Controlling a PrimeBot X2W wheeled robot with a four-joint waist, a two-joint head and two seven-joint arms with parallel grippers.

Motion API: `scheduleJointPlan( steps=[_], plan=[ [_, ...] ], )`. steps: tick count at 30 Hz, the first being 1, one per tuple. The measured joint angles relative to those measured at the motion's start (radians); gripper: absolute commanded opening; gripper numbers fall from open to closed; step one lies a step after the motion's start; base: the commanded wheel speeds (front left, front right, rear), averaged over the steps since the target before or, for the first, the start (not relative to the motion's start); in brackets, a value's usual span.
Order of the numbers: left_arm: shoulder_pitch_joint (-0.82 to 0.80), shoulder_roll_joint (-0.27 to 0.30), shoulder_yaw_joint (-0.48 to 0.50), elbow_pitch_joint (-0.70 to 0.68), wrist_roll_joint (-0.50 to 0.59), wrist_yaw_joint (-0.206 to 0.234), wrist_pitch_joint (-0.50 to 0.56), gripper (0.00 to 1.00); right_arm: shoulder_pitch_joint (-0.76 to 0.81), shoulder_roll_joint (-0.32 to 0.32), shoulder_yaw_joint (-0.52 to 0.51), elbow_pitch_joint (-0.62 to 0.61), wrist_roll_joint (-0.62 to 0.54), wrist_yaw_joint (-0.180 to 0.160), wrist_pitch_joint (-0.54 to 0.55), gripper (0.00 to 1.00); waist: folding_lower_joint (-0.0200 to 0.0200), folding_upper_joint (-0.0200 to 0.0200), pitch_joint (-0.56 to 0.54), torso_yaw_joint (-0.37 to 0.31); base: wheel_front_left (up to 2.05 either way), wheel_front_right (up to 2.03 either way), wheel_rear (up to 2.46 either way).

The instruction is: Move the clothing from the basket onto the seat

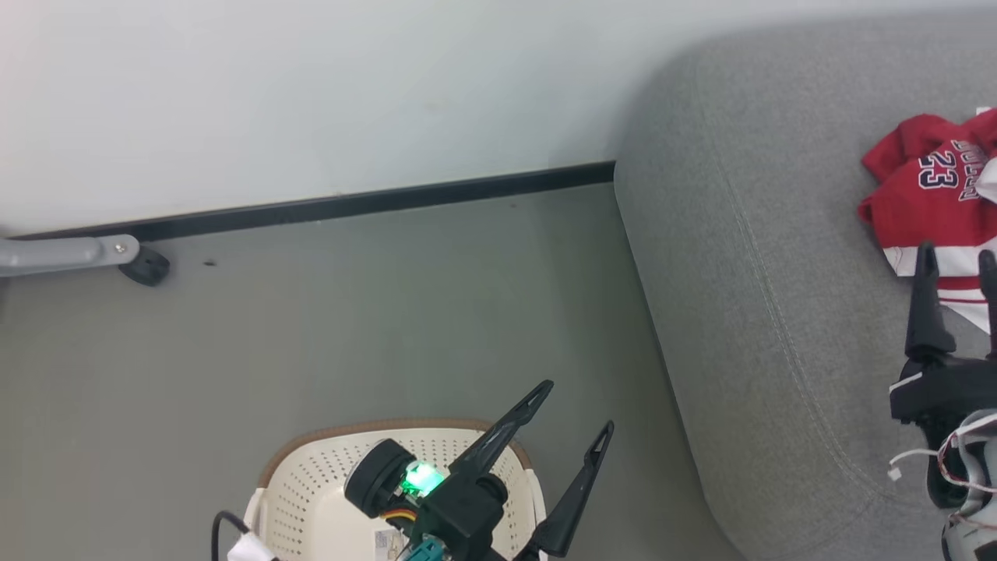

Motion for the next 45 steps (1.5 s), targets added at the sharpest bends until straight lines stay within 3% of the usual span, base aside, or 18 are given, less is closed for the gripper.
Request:
scheduleJointPlan(
  steps=[13,27,38,45],
  plan=[
    [0.088,0.023,0.070,0.000,-0.024,0.044,-0.025,1.00,0.161,0.054,0.040,-0.162,-0.038,0.003,0.000,1.00,0.0001,0.0001,-0.107,0.075,0.00,0.00,0.00],
    [0.191,0.072,0.263,-0.010,-0.064,0.080,-0.041,1.00,0.287,0.097,0.114,-0.255,-0.067,-0.002,0.000,1.00,0.0002,0.0002,-0.187,0.117,0.00,0.00,0.00],
    [0.266,0.068,0.376,0.020,-0.066,0.088,-0.043,1.00,0.395,0.098,0.130,-0.297,-0.091,-0.019,0.001,1.00,0.0002,0.0003,-0.230,0.128,0.00,0.00,0.00],
    [0.314,0.031,0.448,0.062,-0.063,0.088,-0.047,1.00,0.455,0.096,0.129,-0.315,-0.091,-0.033,0.011,1.00,0.0002,0.0003,-0.257,0.131,0.00,0.00,0.00]
  ],
)
